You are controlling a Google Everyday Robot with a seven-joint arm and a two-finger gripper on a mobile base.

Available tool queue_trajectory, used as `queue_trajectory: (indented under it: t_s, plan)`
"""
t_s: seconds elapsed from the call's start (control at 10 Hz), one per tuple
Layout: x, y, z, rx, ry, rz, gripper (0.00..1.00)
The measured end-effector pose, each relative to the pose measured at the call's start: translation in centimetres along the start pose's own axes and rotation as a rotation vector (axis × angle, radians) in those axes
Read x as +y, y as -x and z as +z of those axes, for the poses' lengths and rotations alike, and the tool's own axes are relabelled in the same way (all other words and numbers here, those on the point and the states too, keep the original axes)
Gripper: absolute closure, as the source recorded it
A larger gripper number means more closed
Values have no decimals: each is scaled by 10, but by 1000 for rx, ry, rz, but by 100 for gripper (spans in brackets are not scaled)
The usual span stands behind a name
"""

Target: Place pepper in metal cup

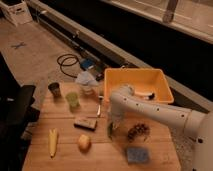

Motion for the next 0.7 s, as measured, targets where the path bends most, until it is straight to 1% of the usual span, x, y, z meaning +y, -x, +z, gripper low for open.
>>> queue_trajectory:
  t_s: [0.2,0.3,0.4,0.5,0.6,0.7]
  plan:
    - [-6,1,-23,35,-34,13,100]
    - [-13,4,-42,50,-57,21,100]
    - [-20,6,-65,58,-91,36,100]
    - [-25,6,-83,59,-123,51,100]
    - [-31,5,-105,57,-174,73,100]
    - [-41,5,-125,54,-237,85,100]
